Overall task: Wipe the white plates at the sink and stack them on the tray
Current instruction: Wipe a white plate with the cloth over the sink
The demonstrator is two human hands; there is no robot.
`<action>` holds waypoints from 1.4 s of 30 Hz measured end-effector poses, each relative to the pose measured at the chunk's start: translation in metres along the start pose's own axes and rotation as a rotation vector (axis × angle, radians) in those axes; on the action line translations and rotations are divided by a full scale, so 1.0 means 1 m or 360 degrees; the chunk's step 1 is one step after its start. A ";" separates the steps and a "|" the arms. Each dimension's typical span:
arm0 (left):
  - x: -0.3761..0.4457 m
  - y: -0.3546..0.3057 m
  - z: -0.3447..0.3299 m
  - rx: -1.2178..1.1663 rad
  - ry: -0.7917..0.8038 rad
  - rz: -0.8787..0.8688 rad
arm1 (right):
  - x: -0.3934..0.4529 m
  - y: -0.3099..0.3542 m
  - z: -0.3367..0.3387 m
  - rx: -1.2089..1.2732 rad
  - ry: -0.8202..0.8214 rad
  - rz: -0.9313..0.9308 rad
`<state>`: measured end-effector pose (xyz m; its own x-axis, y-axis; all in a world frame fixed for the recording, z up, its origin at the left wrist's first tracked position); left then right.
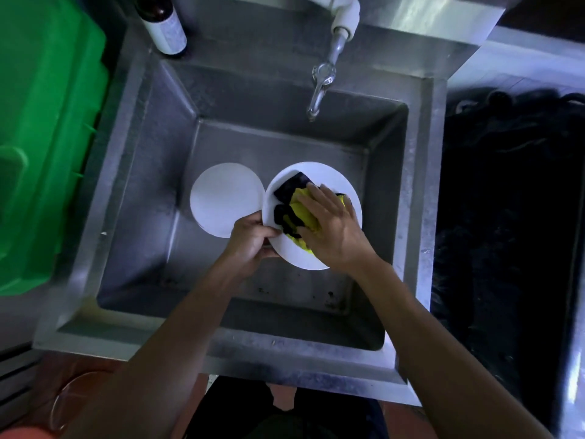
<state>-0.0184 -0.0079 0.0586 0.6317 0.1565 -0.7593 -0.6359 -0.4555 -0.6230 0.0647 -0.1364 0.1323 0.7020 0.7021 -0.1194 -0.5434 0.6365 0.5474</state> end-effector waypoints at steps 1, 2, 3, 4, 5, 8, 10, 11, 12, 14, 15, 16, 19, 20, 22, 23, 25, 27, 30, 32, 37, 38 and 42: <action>-0.005 -0.004 -0.001 0.0006 0.0023 -0.0013 | -0.004 0.002 0.003 -0.0097 0.0040 0.0043; -0.011 -0.008 -0.002 0.0002 0.0059 -0.0027 | -0.008 0.004 0.006 -0.0180 0.0073 0.0085; -0.016 -0.012 -0.005 -0.0016 0.0103 -0.0038 | -0.011 0.007 0.010 -0.0246 0.0097 0.0130; -0.022 -0.015 -0.008 -0.0046 0.0149 -0.0044 | -0.013 0.011 0.014 -0.0295 0.0104 0.0188; -0.026 -0.018 -0.011 -0.0073 0.0194 -0.0044 | -0.016 0.018 0.018 -0.0325 0.0090 0.0264; -0.037 -0.024 -0.019 -0.0077 0.0308 -0.0031 | -0.025 0.041 0.030 -0.0359 0.0004 0.0520; -0.042 -0.027 -0.024 -0.0019 0.0378 -0.0032 | -0.027 0.052 0.034 -0.0393 -0.0008 0.0634; -0.044 -0.029 -0.027 0.0017 0.0404 -0.0035 | -0.027 0.056 0.035 -0.0401 -0.0001 0.0668; -0.046 -0.030 -0.029 0.0043 0.0421 -0.0042 | -0.026 0.059 0.037 -0.0394 0.0003 0.0688; -0.048 -0.034 -0.029 0.0047 0.0434 -0.0061 | -0.021 0.063 0.042 -0.0347 -0.0004 0.0690; -0.049 -0.036 -0.027 0.0034 0.0432 -0.0072 | -0.019 0.064 0.044 -0.0322 -0.0016 0.0680; -0.050 -0.038 -0.025 0.0029 0.0430 -0.0088 | -0.016 0.065 0.046 -0.0299 -0.0036 0.0661; -0.051 -0.045 -0.023 0.0054 0.0418 -0.0135 | -0.010 0.068 0.053 -0.0268 -0.0114 0.0597; -0.051 -0.047 -0.022 0.0051 0.0404 -0.0140 | -0.007 0.069 0.054 -0.0268 -0.0137 0.0584; -0.052 -0.051 -0.020 0.0042 0.0374 -0.0145 | -0.002 0.067 0.057 -0.0227 -0.0173 0.0531; -0.052 -0.052 -0.019 0.0043 0.0363 -0.0147 | 0.002 0.064 0.059 -0.0189 -0.0201 0.0484; -0.053 -0.052 -0.018 0.0043 0.0347 -0.0148 | 0.008 0.057 0.065 -0.0136 -0.0282 0.0389; -0.055 -0.050 -0.019 0.0024 0.0324 -0.0147 | 0.013 0.051 0.068 -0.0145 -0.0331 0.0348; -0.057 -0.046 -0.020 -0.0025 0.0262 -0.0160 | 0.014 0.040 0.069 -0.0170 -0.0361 0.0297; -0.058 -0.043 -0.018 -0.0046 0.0180 -0.0175 | 0.014 0.026 0.071 -0.0181 -0.0379 0.0183; -0.059 -0.038 -0.015 -0.0120 0.0029 -0.0198 | 0.003 -0.005 0.073 -0.0168 -0.0399 -0.0105; -0.059 -0.038 -0.016 -0.0123 0.0017 -0.0206 | -0.001 -0.008 0.073 -0.0162 -0.0414 -0.0119; -0.058 -0.037 -0.015 -0.0158 -0.0049 -0.0217 | -0.017 -0.016 0.066 -0.0109 -0.0441 -0.0289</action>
<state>-0.0251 -0.0131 0.1281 0.6942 0.2485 -0.6755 -0.4976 -0.5124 -0.6999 0.0915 -0.1791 0.1803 0.8834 0.4679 0.0251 -0.4213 0.7697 0.4797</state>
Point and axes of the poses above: each hand's wrist, its own x-axis towards the middle knuckle, its own z-axis out of the back of the hand, y = z × x, the point moved 10 cm from there along x, towards the middle knuckle, and after that the axes turned 3 degrees about z, right-handed, at the moved point
